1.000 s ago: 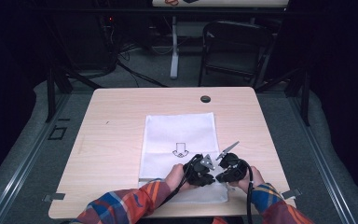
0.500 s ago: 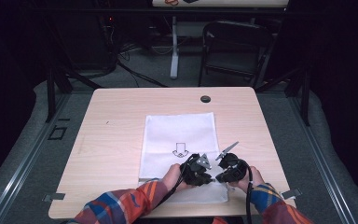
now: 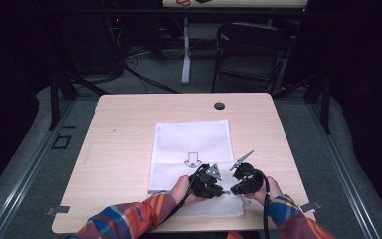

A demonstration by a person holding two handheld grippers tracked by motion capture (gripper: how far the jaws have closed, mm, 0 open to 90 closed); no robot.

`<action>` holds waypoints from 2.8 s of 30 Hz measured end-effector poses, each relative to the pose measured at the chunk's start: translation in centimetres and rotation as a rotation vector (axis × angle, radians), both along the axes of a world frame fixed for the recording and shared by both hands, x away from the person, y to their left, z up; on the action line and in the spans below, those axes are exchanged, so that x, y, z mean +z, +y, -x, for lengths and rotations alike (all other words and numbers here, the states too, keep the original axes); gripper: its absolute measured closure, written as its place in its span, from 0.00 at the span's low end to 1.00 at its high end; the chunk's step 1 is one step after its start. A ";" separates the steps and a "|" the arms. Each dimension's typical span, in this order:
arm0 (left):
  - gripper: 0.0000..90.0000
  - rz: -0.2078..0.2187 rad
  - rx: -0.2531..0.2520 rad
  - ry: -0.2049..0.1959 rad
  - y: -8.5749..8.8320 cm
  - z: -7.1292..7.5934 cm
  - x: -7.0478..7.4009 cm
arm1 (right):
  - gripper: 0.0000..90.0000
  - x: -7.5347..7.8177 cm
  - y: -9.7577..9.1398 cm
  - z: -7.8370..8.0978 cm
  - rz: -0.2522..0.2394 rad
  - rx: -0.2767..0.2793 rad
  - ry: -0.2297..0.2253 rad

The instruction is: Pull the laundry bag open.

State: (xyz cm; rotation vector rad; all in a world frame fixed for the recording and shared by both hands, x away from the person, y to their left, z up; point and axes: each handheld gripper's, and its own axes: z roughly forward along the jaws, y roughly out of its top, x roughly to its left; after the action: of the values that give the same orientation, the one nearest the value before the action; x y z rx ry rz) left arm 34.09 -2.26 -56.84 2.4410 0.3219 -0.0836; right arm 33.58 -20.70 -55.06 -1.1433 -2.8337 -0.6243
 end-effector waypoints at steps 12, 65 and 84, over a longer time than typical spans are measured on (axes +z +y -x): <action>0.91 -0.009 0.015 -0.021 0.0 0.3 0.0 | 1.00 -0.4 1.1 -0.3 -0.043 -0.006 0.002; 0.91 -0.019 -0.005 -0.030 3.0 0.1 0.5 | 1.00 -0.4 0.9 -0.1 -0.025 0.016 -0.005; 0.91 -0.020 0.017 -0.013 5.6 0.0 0.8 | 1.00 -0.4 0.9 -0.2 -0.012 0.019 -0.016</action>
State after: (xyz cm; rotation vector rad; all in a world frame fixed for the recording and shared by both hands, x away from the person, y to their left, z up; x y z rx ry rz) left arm 34.06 3.38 -56.04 2.4571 0.3390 -0.0572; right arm 33.75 -19.82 -55.47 -1.1138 -2.8463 -0.6518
